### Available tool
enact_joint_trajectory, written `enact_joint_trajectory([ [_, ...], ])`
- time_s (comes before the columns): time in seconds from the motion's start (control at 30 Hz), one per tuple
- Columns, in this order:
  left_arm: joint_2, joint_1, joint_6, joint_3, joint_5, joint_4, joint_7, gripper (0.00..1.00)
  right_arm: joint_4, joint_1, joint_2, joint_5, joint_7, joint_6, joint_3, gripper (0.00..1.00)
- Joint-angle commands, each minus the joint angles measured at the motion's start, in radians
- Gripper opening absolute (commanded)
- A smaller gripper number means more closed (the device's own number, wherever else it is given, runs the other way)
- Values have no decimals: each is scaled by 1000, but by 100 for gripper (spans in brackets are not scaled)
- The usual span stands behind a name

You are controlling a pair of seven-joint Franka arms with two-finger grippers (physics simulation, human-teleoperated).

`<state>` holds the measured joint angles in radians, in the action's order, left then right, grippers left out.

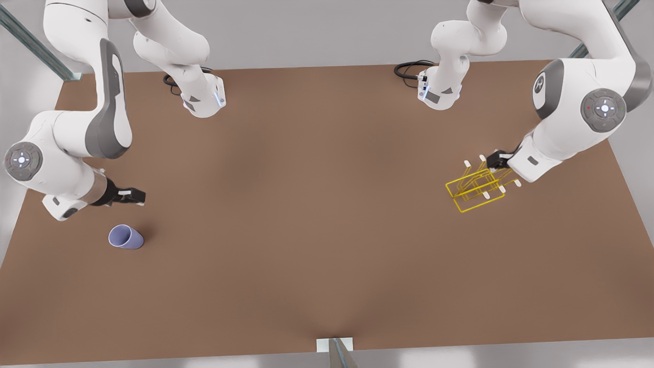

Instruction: Place the cup on the cup holder

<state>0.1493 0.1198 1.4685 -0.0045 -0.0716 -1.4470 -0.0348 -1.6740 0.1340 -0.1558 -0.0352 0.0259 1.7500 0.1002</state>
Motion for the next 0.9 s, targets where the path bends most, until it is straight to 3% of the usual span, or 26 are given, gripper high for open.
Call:
enact_joint_trajectory([
  [0.0,-1,0,79,0,-4,0,-16,100,5,3,-4,1,25,106,3,100],
  [0.13,13,0,70,1,-2,-12,-23,100,10,6,-39,-3,28,128,-11,100],
  [0.33,21,0,79,3,-7,-30,-23,100,20,41,-222,75,201,207,-159,100],
  [0.6,23,-3,78,5,-10,-41,-23,100,5,38,-350,69,203,371,-162,100],
  [0.87,27,-3,79,5,-8,-52,-23,100,-7,39,-358,87,198,373,-145,100],
])
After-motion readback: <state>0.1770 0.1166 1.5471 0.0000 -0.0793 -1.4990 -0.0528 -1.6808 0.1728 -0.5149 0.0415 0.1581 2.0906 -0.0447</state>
